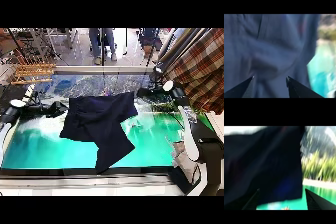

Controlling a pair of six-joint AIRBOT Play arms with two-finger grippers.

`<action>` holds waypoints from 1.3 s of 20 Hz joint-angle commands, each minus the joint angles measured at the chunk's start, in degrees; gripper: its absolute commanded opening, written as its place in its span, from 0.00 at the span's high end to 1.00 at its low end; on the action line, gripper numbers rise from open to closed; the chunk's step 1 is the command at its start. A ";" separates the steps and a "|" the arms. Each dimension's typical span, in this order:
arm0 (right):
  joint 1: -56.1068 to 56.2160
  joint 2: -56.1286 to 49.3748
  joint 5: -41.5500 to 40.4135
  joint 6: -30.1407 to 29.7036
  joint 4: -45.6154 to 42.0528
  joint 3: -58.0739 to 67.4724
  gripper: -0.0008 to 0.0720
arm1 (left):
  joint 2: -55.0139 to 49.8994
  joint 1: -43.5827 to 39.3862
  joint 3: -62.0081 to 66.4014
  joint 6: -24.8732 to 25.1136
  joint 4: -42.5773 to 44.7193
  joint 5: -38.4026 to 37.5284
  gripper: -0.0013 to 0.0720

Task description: Fold the clothes and pants, and hang the long-sleeved shirts on hangers.

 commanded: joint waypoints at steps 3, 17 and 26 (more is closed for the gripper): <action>1.42 6.58 30.25 -8.74 4.50 -16.61 0.20 | 3.74 0.81 0.79 -11.63 29.35 -16.55 0.39; 14.86 8.04 10.84 -19.04 -2.56 -29.57 0.98 | 10.47 -2.05 0.76 -11.34 26.75 -20.15 0.39; 1.29 10.05 -18.69 15.37 -17.03 -10.67 0.21 | 10.47 -5.77 -14.45 -11.47 17.49 -9.16 0.39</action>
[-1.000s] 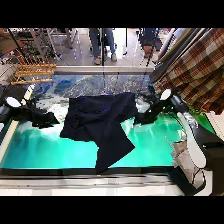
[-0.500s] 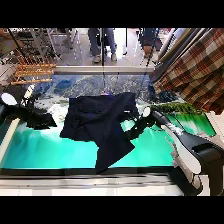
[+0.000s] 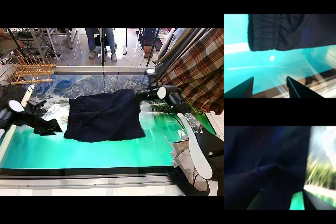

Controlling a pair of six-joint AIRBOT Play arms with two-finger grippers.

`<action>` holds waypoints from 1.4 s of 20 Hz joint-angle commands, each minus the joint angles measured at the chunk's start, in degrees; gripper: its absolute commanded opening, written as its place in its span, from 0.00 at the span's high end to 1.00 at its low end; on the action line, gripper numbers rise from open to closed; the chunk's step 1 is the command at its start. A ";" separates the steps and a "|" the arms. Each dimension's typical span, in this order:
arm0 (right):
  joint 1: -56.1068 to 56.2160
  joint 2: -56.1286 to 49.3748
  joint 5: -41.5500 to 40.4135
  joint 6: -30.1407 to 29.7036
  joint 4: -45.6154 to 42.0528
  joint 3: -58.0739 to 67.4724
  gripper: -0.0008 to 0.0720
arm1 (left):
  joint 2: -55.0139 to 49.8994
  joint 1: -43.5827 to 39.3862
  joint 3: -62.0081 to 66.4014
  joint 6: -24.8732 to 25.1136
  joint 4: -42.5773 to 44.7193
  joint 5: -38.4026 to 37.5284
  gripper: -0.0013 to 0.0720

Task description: Fold the clothes and pants, and hang the long-sleeved shirts on hangers.

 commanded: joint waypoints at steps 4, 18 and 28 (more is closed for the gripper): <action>-12.52 0.66 20.39 -2.49 10.21 -6.05 0.22 | 0.02 -2.58 -11.02 -2.80 -4.28 8.90 0.39; -16.87 9.88 7.30 -10.10 47.54 -46.42 0.21 | -3.23 -3.82 -12.09 -16.90 -8.02 23.43 0.11; -11.65 10.88 1.68 -15.98 52.04 -46.40 0.98 | -6.64 -5.73 -11.78 -13.22 -12.70 23.04 0.95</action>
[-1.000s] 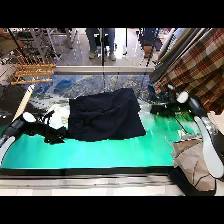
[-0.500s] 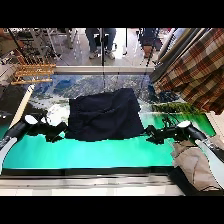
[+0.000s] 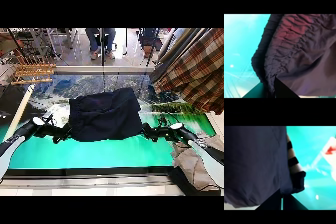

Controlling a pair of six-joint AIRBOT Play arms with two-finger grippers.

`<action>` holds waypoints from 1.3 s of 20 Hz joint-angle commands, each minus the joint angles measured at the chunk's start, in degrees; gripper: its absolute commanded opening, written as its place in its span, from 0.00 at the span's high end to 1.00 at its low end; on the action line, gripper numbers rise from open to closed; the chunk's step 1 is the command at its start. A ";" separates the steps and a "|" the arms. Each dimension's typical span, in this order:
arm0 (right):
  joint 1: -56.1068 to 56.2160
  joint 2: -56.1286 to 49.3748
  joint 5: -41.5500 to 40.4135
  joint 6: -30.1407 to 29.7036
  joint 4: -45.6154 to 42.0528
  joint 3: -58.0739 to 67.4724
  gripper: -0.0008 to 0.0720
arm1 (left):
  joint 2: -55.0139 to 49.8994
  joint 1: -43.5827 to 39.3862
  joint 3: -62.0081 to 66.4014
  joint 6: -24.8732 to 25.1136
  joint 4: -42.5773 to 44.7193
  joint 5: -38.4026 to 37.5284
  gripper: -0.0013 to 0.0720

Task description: Fold the clothes and pants, and hang the long-sleeved shirts on hangers.

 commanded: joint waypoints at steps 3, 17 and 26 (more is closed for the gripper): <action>-0.72 13.11 8.44 -10.03 -1.25 2.86 0.98 | 6.86 1.01 4.33 11.80 -2.23 -9.44 0.95; -8.66 56.04 14.40 -11.17 -28.15 63.19 0.98 | 52.02 11.63 49.75 23.52 -8.50 -32.22 0.95; -3.56 15.39 29.31 -10.73 -17.14 53.42 0.98 | 33.62 8.02 23.93 19.58 -11.37 -24.83 0.95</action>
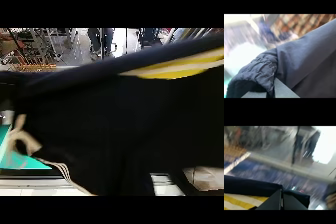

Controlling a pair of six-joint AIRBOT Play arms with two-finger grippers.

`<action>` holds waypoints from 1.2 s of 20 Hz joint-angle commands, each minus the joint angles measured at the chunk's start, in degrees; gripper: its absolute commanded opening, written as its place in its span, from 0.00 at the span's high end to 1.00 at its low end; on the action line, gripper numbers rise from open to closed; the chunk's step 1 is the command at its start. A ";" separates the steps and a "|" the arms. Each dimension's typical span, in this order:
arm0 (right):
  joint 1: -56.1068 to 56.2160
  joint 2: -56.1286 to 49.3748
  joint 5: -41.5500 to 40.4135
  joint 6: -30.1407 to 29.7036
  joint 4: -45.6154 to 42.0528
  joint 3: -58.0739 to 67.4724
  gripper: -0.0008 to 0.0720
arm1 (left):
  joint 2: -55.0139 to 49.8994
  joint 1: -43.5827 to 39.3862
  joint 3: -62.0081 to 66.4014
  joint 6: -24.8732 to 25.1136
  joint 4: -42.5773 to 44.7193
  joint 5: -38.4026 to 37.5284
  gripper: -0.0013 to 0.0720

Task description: Fold the clothes and pants, and hang the long-sleeved shirts on hangers.

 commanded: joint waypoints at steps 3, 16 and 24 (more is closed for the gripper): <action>8.20 -30.73 -6.91 0.72 -0.87 -13.86 0.98 | -19.93 -7.54 -27.39 1.01 -1.09 25.00 0.95; 9.60 -30.95 14.88 7.58 -2.12 -3.06 0.98 | -42.42 -2.73 -8.94 1.01 -1.66 13.70 0.95; 30.80 -0.15 7.10 13.53 -1.66 -59.12 0.98 | -46.27 0.42 -9.09 1.03 24.17 -1.18 0.95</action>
